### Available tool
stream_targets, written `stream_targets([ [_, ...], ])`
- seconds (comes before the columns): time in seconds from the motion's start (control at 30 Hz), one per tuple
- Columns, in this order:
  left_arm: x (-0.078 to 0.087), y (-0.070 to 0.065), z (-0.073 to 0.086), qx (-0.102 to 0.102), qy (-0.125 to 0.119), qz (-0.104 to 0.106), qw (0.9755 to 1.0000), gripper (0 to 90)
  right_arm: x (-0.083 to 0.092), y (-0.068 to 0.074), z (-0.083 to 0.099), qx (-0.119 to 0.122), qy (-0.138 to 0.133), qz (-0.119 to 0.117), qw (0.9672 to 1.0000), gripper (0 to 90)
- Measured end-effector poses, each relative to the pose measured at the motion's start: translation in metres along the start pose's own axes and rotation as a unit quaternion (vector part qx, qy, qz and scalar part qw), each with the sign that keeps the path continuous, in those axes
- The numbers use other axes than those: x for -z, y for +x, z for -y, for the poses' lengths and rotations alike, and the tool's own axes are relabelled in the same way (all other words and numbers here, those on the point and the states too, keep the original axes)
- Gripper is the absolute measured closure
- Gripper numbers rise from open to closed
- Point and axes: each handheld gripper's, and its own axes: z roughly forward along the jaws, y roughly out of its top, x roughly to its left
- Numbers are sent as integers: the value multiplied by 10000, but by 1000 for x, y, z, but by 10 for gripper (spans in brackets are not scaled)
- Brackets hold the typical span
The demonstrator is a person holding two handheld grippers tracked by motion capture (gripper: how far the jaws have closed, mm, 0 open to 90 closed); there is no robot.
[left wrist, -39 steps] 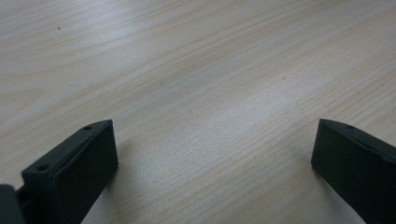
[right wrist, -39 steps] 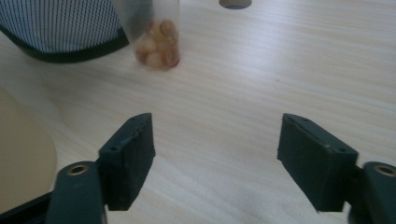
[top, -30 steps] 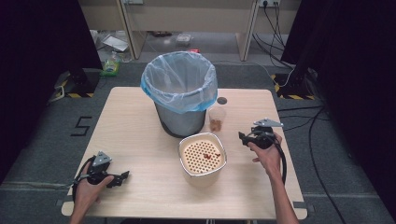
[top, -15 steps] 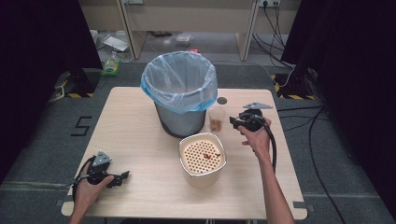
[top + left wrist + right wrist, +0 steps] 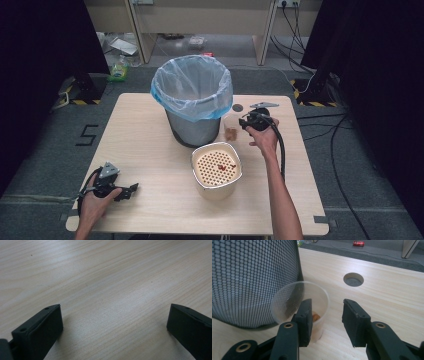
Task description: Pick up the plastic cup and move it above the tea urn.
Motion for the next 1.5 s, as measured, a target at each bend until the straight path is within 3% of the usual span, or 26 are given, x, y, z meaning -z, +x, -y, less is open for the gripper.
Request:
stream_targets([
  [0.37,0,0,0,0,1,-1,10000,0,-22,2,-7,49,244,-16,9997,671],
  [0.5,0,0,0,-4,-5,9,10000,0,-31,1,-2,220,477,194,9984,712],
  [0.73,0,0,0,-5,-5,10,10000,0,-35,-2,7,131,588,-33,9982,793],
  [1.0,0,0,0,-4,-6,10,10000,0,-29,-4,9,11,414,-280,9987,850],
  [1.37,0,0,0,-4,-7,10,10000,0,-12,-5,6,335,147,-201,9991,866],
  [1.5,0,0,0,-6,-6,8,10000,0,4,-5,2,464,-85,-111,9988,866],
])
